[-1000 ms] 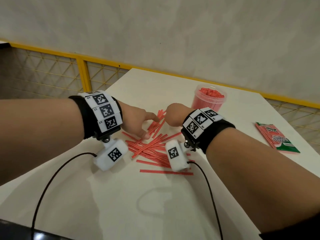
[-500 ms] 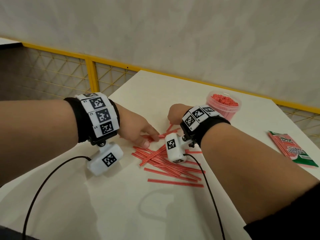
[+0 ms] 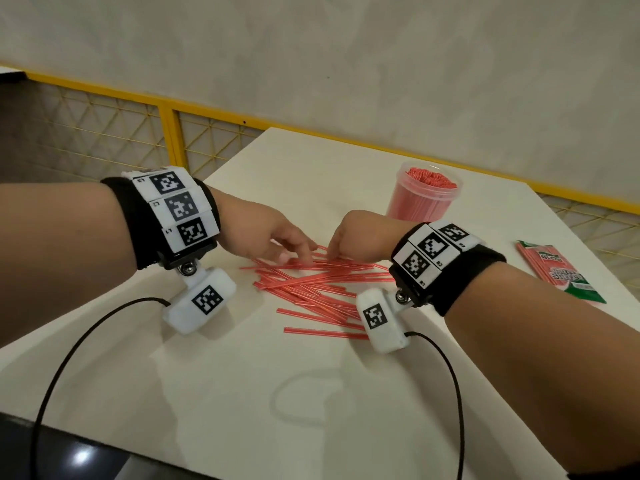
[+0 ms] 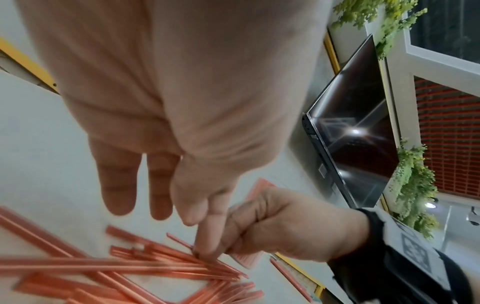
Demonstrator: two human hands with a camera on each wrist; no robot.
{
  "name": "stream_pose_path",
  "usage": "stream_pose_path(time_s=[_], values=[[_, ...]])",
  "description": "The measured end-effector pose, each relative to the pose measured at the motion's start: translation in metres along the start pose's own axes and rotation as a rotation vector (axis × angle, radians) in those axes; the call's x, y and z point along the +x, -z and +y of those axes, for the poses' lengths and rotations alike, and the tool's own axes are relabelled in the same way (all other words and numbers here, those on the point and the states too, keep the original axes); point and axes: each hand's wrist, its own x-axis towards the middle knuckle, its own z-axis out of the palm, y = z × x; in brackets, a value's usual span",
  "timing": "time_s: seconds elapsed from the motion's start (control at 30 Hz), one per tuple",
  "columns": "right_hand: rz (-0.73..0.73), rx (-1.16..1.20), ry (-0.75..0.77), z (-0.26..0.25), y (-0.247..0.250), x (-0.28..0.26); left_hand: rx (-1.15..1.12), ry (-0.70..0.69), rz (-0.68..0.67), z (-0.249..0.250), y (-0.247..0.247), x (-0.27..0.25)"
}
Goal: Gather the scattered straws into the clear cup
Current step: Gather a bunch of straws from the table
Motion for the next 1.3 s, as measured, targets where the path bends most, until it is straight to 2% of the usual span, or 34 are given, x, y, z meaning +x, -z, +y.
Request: stream_pose_path(time_s=[0.07, 0.13, 0.23, 0.3, 0.43, 0.57, 0.73, 0.97, 1.13, 1.3], values=[[-0.029, 0.009, 0.069, 0.002, -0.001, -0.006, -0.029, 0.048, 0.144, -0.001, 0.001, -0.004], [-0.057, 0.006, 0.14, 0.006, -0.003, -0.015, 0.006, 0.134, 0.211, -0.002, -0.001, -0.006], [0.011, 0.051, 0.162, 0.009, 0.003, -0.028, 0.16, 0.299, 0.061, -0.003, -0.004, -0.01], [0.029, -0.016, 0.159, 0.012, 0.004, -0.033, 0.267, 0.373, -0.007, -0.001, -0.007, -0.011], [-0.18, -0.128, 0.114, 0.012, -0.007, -0.041, 0.272, 0.428, -0.03, 0.004, -0.014, -0.014], [-0.238, -0.181, 0.172, 0.003, -0.014, -0.05, 0.23, 0.425, -0.053, 0.018, -0.024, -0.015], [-0.145, -0.348, 0.207, -0.008, -0.024, -0.059, 0.268, 0.346, -0.059, 0.036, -0.035, -0.014], [0.025, -0.389, 0.27, 0.003, -0.029, -0.069, 0.263, 0.206, 0.026, 0.054, -0.037, 0.004], [0.06, -0.317, 0.202, 0.024, -0.029, -0.075, 0.146, 0.158, 0.097, 0.063, -0.037, 0.019], [0.031, -0.129, 0.073, 0.059, -0.017, -0.085, 0.128, 0.214, 0.106, 0.058, -0.033, 0.019]])
